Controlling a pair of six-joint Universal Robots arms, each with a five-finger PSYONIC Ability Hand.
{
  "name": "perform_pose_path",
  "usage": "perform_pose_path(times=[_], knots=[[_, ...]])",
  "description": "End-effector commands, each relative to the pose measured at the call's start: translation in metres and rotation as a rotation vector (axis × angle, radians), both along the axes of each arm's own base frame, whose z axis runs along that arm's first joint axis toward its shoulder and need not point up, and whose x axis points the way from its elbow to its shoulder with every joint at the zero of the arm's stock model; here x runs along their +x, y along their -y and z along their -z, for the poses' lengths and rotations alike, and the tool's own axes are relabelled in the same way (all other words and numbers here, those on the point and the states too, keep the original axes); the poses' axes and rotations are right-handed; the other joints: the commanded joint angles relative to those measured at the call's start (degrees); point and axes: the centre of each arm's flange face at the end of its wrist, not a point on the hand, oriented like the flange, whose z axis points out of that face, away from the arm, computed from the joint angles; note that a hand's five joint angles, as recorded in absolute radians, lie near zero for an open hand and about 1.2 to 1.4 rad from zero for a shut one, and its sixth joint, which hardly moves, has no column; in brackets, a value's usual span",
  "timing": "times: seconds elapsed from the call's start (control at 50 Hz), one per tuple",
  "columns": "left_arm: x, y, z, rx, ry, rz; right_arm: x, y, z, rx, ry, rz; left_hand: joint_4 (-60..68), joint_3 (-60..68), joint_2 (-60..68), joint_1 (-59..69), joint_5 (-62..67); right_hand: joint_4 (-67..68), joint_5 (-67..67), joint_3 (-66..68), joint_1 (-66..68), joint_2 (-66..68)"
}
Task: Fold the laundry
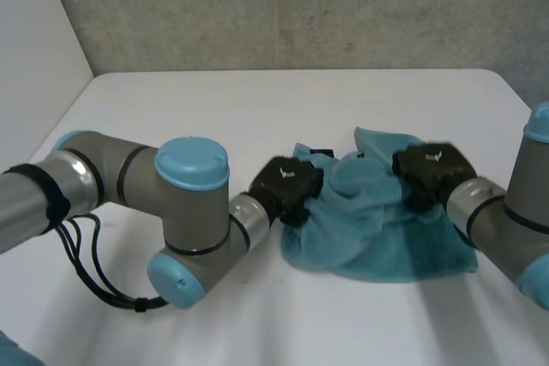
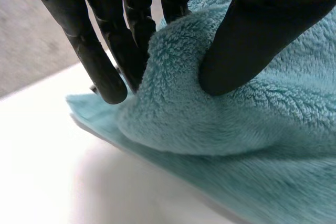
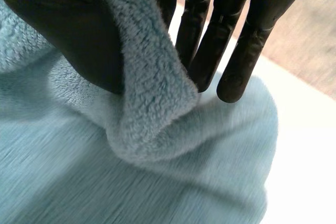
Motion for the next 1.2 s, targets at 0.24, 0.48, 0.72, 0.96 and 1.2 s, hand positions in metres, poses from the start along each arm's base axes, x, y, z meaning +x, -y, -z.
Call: perform_pose_path(times=[0.24,0.48,0.72,0.96,1.2], knots=[[0.076,-0.041,-0.134,-0.425,0.024,-0.288,0.053,-0.034,-0.078,-0.279,0.177,-0.182,37.76,37.07,36.98,35.21,38.02,29.16,31.10,29.64,35.57,27.66],[0.122,-0.095,-0.102,-0.252,0.256,-0.227,0.048,-0.073,-0.075,0.078,-0.006,-0.327,-7.13,-7.82,-7.91,-9.68,-6.86,-31.66,-29.73,-31.18,-25.26,-33.17],[0.126,-0.027,-0.106,-0.289,0.206,-0.377,0.055,-0.043,-0.091,-0.112,0.093,-0.221,-19.25,-19.94,-20.02,-21.79,-18.98,-40.84,-38.90,-40.36,-34.43,-42.34],[0.113,0.003,-0.055,-0.178,0.261,-0.300,0.054,-0.025,-0.043,-0.103,-0.154,-0.277,-18.40,-19.10,-19.18,-20.95,-18.14,-40.59,-38.65,-40.11,-34.18,-42.09],[0.112,0.043,-0.033,-0.152,0.275,-0.312,0.069,-0.027,-0.026,-0.259,-0.211,-0.498,-13.37,-14.06,-14.14,-15.91,-13.10,-37.74,-35.81,-37.26,-31.34,-39.25]])
